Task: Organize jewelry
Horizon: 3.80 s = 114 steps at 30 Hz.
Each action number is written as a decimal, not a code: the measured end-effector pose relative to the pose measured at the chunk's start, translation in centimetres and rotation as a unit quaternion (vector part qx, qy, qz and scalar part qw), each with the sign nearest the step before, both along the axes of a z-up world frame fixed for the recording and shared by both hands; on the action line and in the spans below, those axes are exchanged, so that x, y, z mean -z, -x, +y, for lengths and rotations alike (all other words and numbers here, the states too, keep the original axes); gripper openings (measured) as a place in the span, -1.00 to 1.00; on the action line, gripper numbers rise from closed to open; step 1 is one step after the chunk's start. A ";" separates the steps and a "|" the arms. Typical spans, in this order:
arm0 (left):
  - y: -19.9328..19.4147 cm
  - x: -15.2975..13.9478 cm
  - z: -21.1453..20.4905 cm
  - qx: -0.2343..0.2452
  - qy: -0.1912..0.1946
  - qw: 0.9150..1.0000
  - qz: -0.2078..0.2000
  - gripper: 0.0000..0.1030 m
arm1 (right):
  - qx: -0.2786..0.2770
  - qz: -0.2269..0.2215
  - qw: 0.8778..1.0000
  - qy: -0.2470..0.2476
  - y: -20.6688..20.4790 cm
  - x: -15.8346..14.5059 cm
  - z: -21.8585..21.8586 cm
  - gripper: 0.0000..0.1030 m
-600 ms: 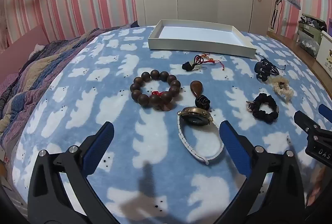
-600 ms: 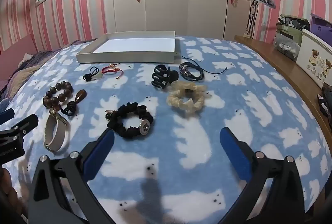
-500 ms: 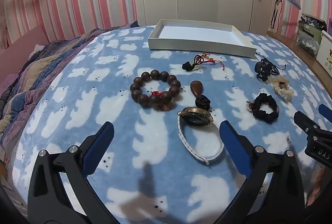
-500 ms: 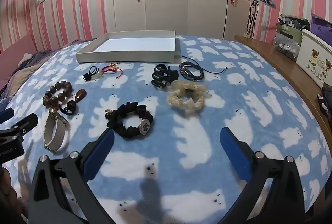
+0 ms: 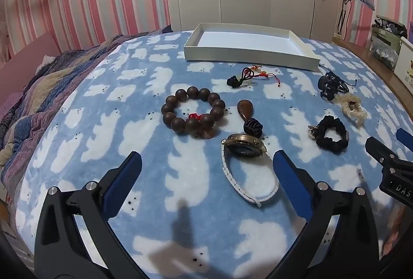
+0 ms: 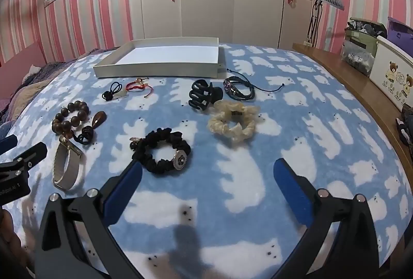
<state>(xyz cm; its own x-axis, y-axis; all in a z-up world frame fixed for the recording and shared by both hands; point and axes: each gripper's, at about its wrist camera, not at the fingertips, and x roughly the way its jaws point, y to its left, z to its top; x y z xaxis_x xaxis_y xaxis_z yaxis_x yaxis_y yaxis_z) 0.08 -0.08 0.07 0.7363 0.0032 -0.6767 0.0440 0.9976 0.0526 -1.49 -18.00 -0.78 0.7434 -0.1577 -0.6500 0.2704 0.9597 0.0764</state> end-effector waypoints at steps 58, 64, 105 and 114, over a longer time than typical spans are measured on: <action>-0.5 0.7 -1.2 0.010 -0.009 1.000 0.009 0.94 | -0.006 0.001 1.000 -0.008 -0.2 0.7 0.0 0.97; -0.5 0.7 -1.2 0.010 -0.009 1.000 0.010 0.94 | -0.006 0.000 1.000 -0.008 -0.1 0.7 -0.2 0.97; -1.2 1.1 -1.0 0.013 -0.001 1.000 0.019 0.94 | -0.008 0.005 1.000 -0.007 -0.5 0.5 0.1 0.97; -2.7 0.5 -0.8 0.015 0.014 1.000 0.021 0.94 | -0.011 0.019 1.000 0.002 -1.9 0.4 -0.4 0.97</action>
